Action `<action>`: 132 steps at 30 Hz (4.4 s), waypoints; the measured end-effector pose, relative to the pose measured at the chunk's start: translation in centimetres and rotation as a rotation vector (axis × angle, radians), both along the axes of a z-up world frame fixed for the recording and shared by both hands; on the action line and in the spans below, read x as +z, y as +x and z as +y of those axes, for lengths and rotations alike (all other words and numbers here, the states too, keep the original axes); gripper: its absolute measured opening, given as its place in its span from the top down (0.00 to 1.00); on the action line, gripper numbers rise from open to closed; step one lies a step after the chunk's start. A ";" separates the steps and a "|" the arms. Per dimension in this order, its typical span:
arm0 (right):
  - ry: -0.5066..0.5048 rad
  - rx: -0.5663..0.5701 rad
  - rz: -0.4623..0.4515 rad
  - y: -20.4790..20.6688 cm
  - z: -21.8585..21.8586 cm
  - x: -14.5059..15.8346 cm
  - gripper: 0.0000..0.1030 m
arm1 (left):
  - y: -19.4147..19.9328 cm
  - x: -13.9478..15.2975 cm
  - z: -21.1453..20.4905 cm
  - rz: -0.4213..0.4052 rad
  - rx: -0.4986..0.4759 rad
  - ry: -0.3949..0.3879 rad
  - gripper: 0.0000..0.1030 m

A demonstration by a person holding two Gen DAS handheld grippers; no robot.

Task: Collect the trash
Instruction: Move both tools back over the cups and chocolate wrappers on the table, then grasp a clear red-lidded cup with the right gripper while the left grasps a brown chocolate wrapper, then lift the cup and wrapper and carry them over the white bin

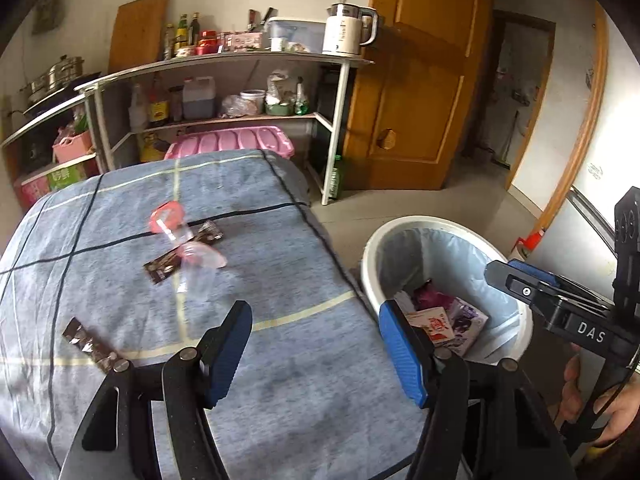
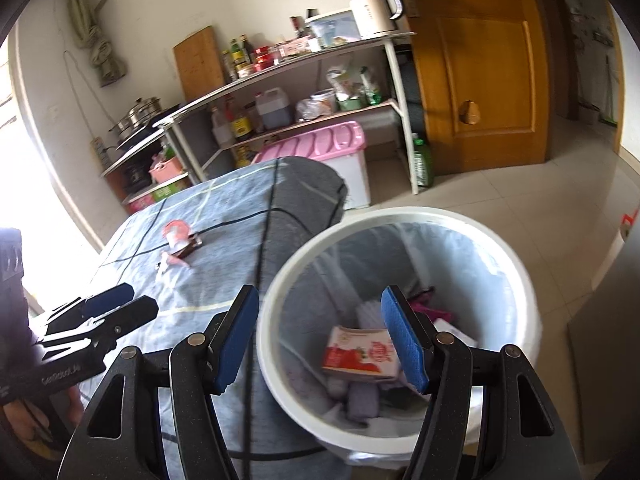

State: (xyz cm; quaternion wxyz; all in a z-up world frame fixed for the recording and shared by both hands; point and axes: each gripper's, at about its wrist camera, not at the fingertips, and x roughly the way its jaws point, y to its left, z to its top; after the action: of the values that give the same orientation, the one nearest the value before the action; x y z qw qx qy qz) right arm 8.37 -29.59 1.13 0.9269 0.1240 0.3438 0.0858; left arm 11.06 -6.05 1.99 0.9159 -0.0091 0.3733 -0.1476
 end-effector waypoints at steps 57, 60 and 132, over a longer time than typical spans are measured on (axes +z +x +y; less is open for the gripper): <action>-0.003 0.237 0.180 12.0 20.2 -4.5 0.58 | 3.8 -6.8 18.0 0.176 0.374 0.018 0.72; 0.009 0.239 0.178 11.9 20.1 -4.4 0.71 | 3.6 -6.8 18.5 0.173 0.364 -0.014 0.76; -0.012 -0.129 0.121 1.6 -6.9 -2.6 0.71 | 2.1 -2.2 -13.0 0.096 -0.256 0.010 0.78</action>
State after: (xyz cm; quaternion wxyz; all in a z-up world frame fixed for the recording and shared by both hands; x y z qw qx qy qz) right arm 10.00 -36.47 -1.43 0.9087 0.1452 0.3911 0.0161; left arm 13.12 -19.07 -0.21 0.8708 0.0360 0.4153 -0.2607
